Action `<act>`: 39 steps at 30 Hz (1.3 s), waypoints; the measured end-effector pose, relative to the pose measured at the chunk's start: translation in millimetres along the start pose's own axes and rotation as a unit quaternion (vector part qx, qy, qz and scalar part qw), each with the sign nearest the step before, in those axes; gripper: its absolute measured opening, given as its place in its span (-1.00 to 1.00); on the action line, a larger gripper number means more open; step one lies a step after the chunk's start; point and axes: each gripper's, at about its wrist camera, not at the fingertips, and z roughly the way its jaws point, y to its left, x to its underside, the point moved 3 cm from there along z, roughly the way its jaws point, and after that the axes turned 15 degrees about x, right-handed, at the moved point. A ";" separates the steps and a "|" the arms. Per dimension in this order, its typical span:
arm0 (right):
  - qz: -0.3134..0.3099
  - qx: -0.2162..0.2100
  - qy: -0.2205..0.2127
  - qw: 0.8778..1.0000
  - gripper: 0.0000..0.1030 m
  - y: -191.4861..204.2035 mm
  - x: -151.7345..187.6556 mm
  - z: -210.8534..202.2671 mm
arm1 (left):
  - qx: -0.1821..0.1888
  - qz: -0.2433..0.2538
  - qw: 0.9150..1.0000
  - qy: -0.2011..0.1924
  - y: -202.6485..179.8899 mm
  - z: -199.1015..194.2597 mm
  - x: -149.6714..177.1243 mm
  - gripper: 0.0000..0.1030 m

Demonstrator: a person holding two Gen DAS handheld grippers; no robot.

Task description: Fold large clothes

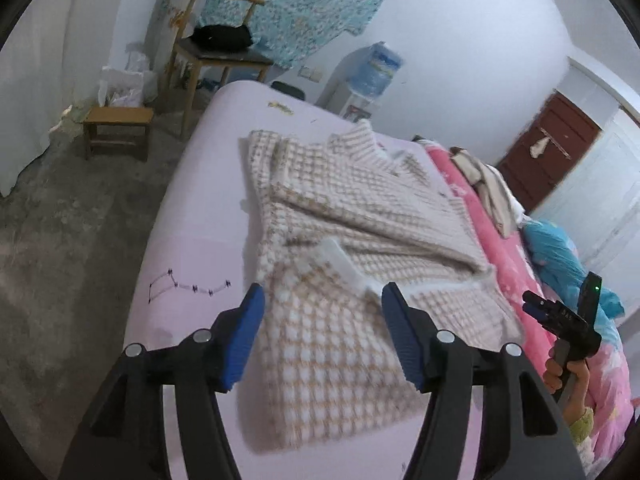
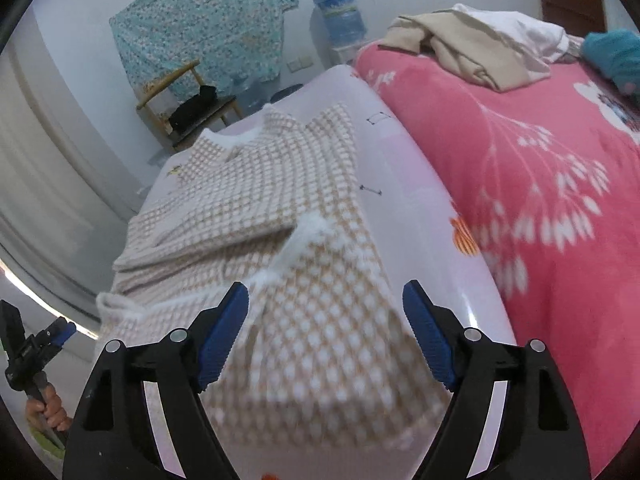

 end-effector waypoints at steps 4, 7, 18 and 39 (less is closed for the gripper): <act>0.016 -0.012 0.006 1.000 0.52 -6.8 27.3 -19.2 | 0.035 0.022 0.999 0.028 -26.8 -15.8 36.5 0.23; 0.026 -0.013 0.018 0.999 0.54 -11.3 50.9 -30.1 | 0.064 0.013 0.997 0.049 -37.7 -19.3 69.1 0.31; 0.074 -0.025 0.077 0.994 0.54 -24.6 93.7 3.7 | 0.121 -0.149 0.980 0.042 -4.9 21.5 117.8 0.35; 0.123 0.037 -0.004 0.992 0.07 -6.3 47.7 52.4 | 0.000 -0.209 0.976 -0.065 13.2 38.7 90.8 -0.42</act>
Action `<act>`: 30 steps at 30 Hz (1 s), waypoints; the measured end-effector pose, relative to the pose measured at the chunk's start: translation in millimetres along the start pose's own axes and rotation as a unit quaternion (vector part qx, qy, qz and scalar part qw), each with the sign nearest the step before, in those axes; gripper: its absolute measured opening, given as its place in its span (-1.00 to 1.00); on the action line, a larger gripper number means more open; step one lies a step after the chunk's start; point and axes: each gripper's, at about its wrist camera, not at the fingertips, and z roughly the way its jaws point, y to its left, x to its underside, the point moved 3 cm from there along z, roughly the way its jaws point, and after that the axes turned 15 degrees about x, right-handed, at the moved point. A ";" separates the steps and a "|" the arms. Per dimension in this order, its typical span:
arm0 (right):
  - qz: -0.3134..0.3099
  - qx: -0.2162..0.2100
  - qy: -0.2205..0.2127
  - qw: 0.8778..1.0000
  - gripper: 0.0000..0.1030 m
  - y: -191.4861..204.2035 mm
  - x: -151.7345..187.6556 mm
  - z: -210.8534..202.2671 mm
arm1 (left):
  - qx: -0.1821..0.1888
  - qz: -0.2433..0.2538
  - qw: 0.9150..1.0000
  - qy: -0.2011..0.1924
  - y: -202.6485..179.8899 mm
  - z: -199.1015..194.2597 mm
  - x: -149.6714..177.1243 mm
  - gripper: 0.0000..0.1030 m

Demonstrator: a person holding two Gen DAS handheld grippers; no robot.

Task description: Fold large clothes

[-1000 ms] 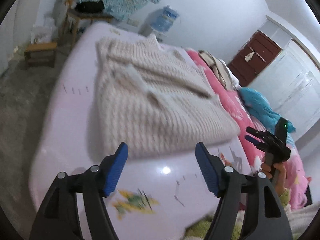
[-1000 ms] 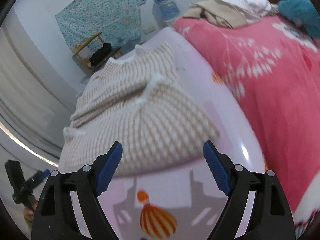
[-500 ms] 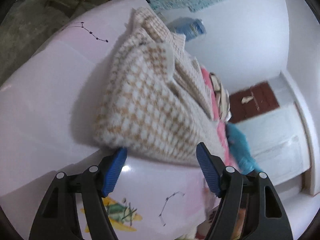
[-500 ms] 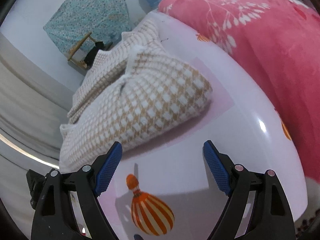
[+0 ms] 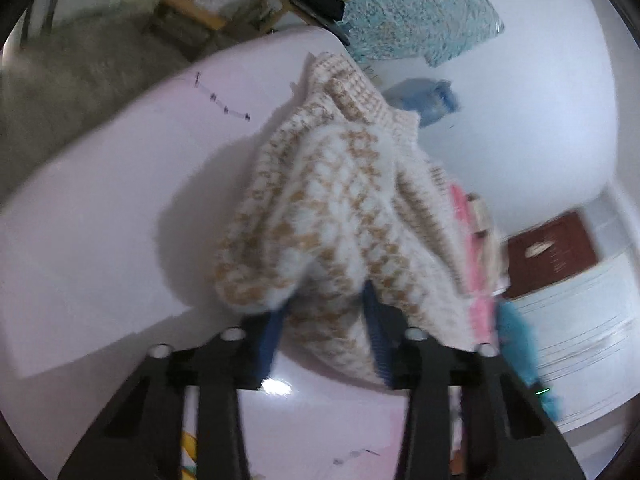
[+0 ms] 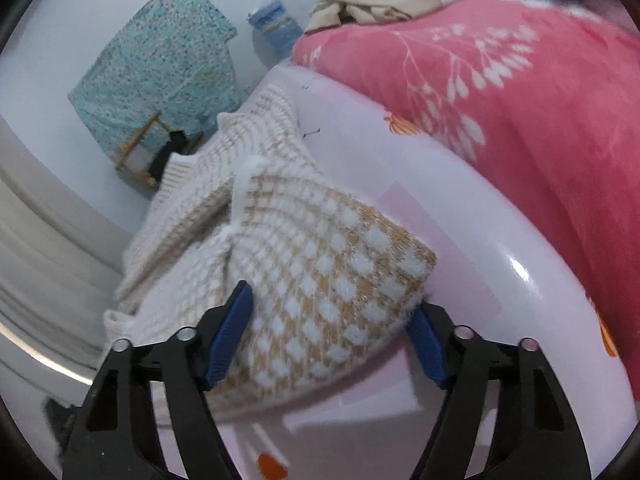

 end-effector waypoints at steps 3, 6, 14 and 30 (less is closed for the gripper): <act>-0.047 0.035 -0.014 0.998 -0.37 15.1 -1.5 -1.0 | -0.069 0.113 0.991 0.012 -21.2 10.3 2.6 -0.66; -0.096 0.052 -0.050 0.993 -0.66 25.8 -3.5 -20.4 | -0.107 0.219 0.970 0.001 -50.2 4.2 11.3 -0.81; -0.108 0.006 -0.114 0.988 -0.86 29.5 -14.4 -88.6 | -0.100 0.333 0.936 -0.049 -100.9 -48.4 20.7 -0.85; -0.058 -0.017 0.064 0.996 -0.12 -58.7 57.2 -73.6 | -0.056 0.103 0.992 0.051 13.1 -134.2 46.5 -0.62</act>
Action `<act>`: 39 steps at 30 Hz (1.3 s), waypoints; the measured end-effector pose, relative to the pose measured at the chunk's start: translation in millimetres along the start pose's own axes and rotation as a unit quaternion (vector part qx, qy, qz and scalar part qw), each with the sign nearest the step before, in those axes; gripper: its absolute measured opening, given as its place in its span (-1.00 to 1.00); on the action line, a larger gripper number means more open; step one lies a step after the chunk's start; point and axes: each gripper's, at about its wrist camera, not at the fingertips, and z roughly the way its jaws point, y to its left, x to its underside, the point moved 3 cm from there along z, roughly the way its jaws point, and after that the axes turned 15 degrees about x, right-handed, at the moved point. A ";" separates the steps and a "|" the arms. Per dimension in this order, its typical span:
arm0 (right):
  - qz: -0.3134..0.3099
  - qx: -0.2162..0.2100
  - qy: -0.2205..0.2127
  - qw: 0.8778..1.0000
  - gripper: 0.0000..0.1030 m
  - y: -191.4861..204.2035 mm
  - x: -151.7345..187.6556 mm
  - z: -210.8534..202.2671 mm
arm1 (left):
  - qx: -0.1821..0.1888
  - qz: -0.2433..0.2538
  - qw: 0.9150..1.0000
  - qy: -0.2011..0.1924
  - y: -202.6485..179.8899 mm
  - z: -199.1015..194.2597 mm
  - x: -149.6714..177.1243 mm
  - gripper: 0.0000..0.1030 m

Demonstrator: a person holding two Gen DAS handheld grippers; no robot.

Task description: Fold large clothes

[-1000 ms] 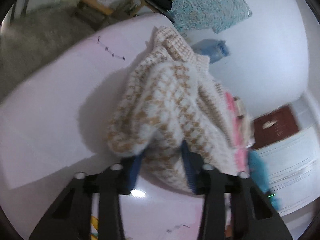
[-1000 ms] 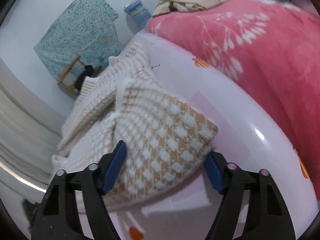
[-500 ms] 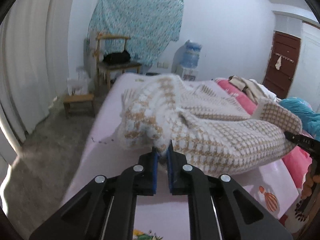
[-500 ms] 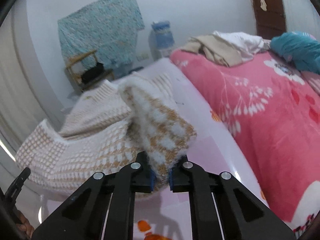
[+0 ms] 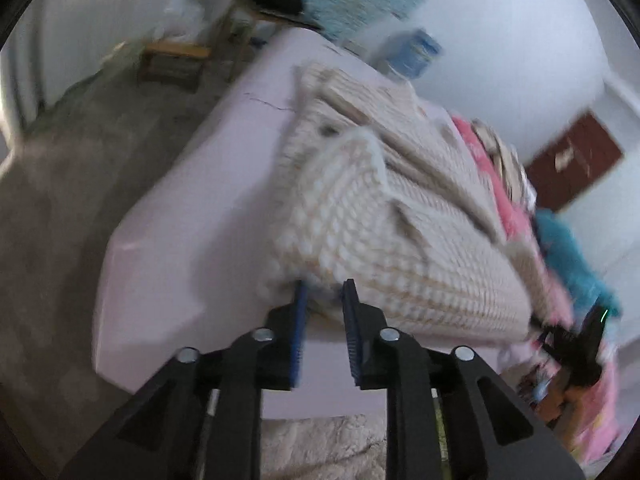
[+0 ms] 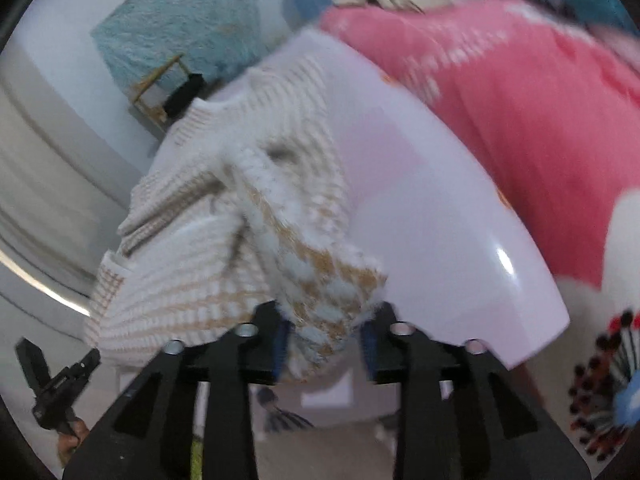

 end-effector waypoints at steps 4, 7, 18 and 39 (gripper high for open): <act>0.017 0.018 -0.021 0.999 0.15 -24.0 -3.2 -22.4 | -0.038 0.016 0.997 -0.058 9.8 -43.0 -16.5 -0.51; -0.001 0.072 -0.062 0.995 0.15 -21.1 -5.6 -43.0 | -0.030 0.057 0.996 -0.067 -13.2 -44.4 -25.7 -0.50; -0.234 -0.022 -0.092 0.968 -0.02 134.4 6.2 -20.1 | 0.078 0.243 0.962 0.097 -132.8 83.6 4.2 -0.50; -0.191 -0.046 0.024 0.980 -0.06 130.1 -9.2 36.9 | 0.047 0.226 0.961 0.152 -103.3 142.7 -15.9 -0.42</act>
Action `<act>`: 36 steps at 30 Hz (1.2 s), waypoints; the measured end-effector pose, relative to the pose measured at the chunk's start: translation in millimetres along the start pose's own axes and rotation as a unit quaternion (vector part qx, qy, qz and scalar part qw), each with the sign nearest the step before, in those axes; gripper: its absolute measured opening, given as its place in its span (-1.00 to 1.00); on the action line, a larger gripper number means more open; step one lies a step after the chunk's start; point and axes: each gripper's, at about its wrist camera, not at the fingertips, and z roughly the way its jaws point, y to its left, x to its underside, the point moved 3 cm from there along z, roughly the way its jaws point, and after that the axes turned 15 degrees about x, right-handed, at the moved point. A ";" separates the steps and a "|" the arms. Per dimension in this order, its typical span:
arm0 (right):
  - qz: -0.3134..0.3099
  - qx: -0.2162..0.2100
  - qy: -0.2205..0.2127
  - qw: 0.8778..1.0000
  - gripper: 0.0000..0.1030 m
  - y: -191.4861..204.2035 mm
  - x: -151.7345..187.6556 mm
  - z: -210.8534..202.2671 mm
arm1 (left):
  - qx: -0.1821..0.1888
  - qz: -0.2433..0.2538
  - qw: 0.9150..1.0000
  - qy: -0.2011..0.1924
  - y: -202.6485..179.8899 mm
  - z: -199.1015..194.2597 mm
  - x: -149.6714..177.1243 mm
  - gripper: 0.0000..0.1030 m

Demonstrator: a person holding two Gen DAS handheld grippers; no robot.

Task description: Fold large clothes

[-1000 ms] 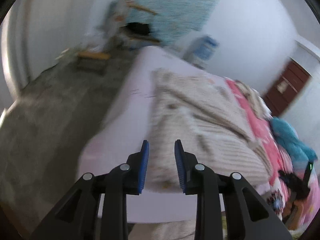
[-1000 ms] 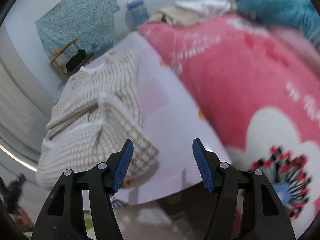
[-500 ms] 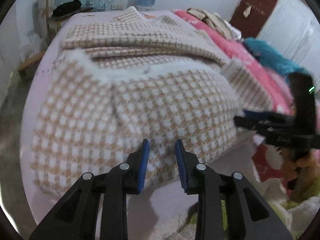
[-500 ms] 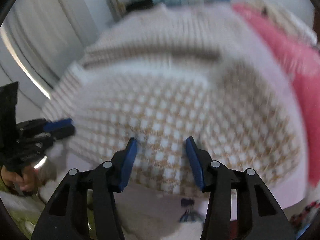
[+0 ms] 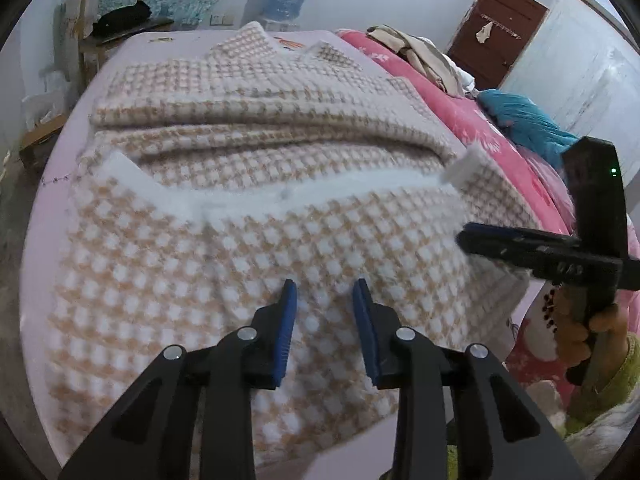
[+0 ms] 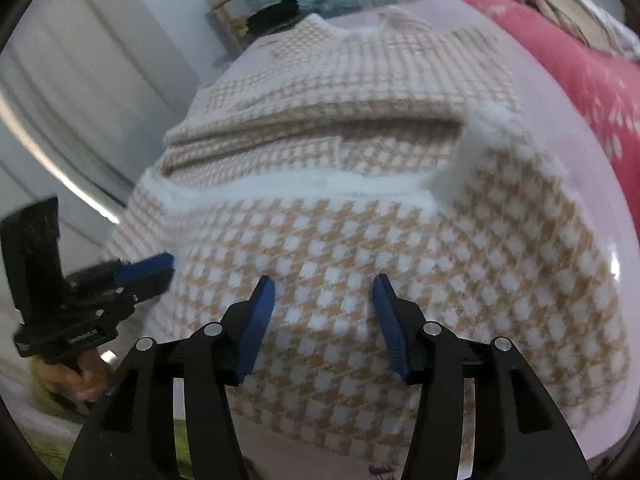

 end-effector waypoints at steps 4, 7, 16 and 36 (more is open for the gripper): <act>0.042 0.006 -0.006 0.999 0.03 -25.8 -0.2 -9.4 | -0.038 -0.008 0.999 -0.022 11.2 -19.3 -5.1 -0.29; 0.059 0.005 0.026 0.998 0.03 -32.1 0.7 16.9 | -0.061 -0.028 0.998 -0.006 29.4 -10.4 0.3 -0.26; -0.004 0.074 -0.013 0.997 -0.97 -7.8 -4.5 6.1 | -0.095 0.008 0.995 -0.036 18.3 -5.8 -9.9 -0.92; 0.010 0.136 -0.095 0.986 -0.16 -51.0 -36.0 -12.0 | -0.152 0.001 0.982 -0.112 49.4 -57.3 -31.6 -0.38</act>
